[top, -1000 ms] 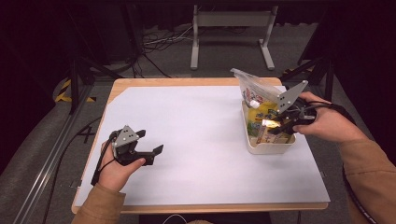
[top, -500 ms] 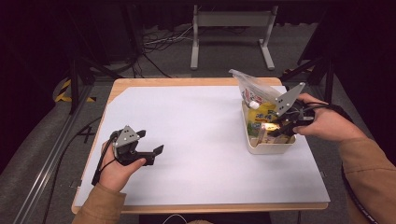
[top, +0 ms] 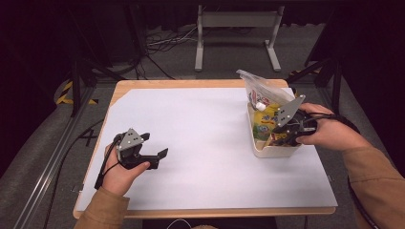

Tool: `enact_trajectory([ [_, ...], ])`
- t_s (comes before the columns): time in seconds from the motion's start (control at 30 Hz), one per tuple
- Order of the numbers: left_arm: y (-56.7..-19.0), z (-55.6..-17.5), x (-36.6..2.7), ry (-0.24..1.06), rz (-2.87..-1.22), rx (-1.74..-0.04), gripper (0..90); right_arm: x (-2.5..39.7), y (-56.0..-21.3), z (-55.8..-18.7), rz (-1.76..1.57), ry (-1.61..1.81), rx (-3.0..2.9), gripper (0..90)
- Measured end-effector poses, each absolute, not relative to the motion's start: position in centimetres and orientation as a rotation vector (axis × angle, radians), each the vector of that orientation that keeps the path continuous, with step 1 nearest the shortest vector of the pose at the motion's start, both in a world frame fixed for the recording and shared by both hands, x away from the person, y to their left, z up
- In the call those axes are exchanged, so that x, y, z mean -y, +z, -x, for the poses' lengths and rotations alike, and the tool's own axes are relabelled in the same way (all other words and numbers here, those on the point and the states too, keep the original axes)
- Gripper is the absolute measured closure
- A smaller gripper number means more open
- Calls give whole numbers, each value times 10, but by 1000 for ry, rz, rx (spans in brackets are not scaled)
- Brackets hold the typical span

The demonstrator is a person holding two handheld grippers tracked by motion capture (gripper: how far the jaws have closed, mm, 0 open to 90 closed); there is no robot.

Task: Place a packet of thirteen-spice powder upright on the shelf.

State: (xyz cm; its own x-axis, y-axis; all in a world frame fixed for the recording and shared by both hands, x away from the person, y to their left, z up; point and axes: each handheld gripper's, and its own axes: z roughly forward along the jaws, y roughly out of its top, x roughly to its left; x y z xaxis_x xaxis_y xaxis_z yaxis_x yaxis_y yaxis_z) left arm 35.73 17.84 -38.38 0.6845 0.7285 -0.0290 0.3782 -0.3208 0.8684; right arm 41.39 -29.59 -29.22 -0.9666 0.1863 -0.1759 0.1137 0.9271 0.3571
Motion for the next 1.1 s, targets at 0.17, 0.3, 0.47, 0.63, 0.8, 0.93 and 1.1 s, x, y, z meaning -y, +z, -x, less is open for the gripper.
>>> enact_trajectory([
  [0.17, -384, -358, -179, 463, -1941, -857, 136, 297, -291, -414, -225, 521, -2862, 571],
  [0.3, -384, -358, -179, 461, -1931, -860, 133, 299, -291, -413, -228, 563, -2838, 536],
  [0.47, -384, -352, -185, 468, -1937, -861, 125, 302, -282, -405, -234, 671, -2755, 473],
  [0.63, -386, -342, -192, 478, -1931, -861, 124, 304, -274, -394, -253, 760, -2674, 431],
  [0.8, -391, -330, -207, 480, -1909, -876, 123, 309, -271, -375, -316, 866, -2605, 415],
  [0.93, -394, -324, -217, 487, -1885, -898, 122, 314, -277, -363, -420, 946, -2553, 390],
  [1.1, -400, -321, -224, 485, -1862, -918, 121, 324, -292, -350, -551, 1061, -2460, 391],
])
